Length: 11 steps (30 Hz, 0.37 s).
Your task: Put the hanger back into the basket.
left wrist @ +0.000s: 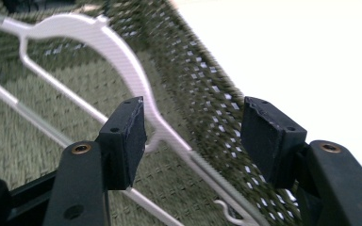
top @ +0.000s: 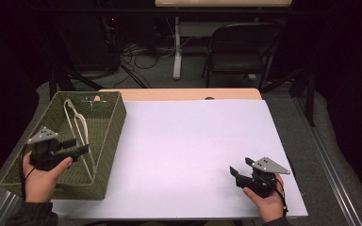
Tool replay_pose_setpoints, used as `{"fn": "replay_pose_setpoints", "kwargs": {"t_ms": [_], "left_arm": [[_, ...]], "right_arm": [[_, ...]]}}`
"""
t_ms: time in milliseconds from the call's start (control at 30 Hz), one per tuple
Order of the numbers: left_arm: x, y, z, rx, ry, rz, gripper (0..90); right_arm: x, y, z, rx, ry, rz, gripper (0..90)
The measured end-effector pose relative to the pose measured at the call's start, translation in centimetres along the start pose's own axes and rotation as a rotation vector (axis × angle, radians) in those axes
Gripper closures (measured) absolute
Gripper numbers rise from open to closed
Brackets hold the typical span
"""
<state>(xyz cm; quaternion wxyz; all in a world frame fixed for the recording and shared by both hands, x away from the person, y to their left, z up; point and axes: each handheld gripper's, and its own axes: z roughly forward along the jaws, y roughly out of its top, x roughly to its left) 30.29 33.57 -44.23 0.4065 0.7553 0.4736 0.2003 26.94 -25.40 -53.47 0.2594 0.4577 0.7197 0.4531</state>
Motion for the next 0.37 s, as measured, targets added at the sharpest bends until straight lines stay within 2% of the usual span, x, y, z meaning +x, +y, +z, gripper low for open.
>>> {"fn": "replay_pose_setpoints", "kwargs": {"t_ms": [167, 333, 367], "left_arm": [[-1.4, -0.9, -0.5, -0.040, -0.001, 0.037, 41.0], [-2.9, -1.8, -0.9, -0.061, -0.009, 0.103, 41.2], [-3.2, -2.0, -1.0, -0.071, -0.012, 0.112, 41.2]], "right_arm": [[-0.1, 0.1, -0.4, 0.004, -0.009, 0.005, 29.5], [-0.3, 0.0, -1.0, -0.005, -0.019, 0.015, 29.4], [-0.3, 0.0, -1.0, -0.021, -0.021, 0.017, 29.4]]}}
